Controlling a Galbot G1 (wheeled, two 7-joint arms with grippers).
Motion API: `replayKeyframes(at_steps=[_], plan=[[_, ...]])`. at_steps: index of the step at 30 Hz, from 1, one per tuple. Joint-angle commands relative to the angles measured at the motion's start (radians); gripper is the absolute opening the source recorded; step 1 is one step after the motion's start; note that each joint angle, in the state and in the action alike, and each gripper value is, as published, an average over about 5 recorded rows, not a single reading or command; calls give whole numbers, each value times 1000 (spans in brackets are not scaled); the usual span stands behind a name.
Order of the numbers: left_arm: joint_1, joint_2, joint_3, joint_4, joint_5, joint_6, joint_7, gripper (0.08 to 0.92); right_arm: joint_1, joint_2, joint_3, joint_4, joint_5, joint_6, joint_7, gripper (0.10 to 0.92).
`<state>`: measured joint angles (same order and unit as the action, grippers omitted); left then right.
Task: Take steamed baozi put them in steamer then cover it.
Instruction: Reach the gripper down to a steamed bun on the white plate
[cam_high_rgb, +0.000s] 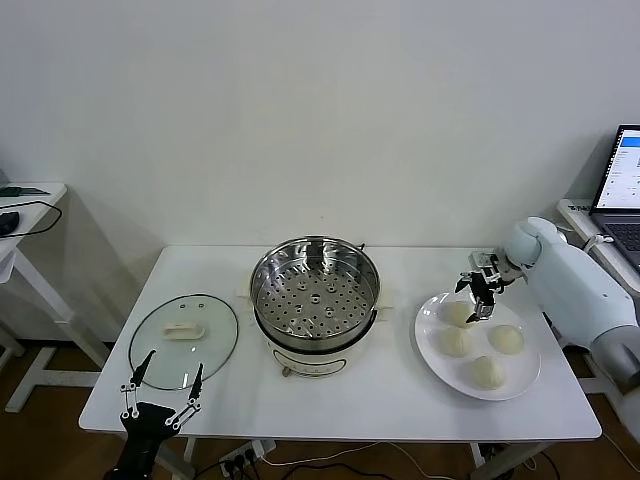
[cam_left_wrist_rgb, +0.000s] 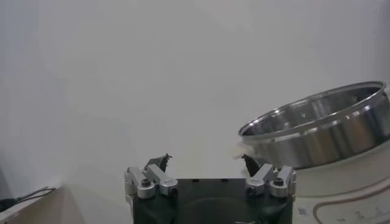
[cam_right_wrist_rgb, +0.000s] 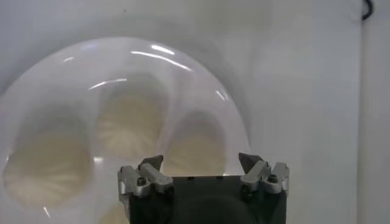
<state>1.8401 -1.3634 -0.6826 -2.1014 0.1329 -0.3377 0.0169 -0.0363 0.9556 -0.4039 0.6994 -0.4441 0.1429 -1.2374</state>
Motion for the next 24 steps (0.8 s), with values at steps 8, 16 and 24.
replayKeyframes(at_steps=[8,16,24], plan=[[0,-2,5,8,1,-3,-4,823,10,45,3,-67,-93,27,21,823],[-4,-4,7,14,1,-4,-6,823,6,48,7,-80,-94,30,32,820],[-2,-3,2,10,0,-3,-9,823,-12,45,15,-68,-89,31,32,763]])
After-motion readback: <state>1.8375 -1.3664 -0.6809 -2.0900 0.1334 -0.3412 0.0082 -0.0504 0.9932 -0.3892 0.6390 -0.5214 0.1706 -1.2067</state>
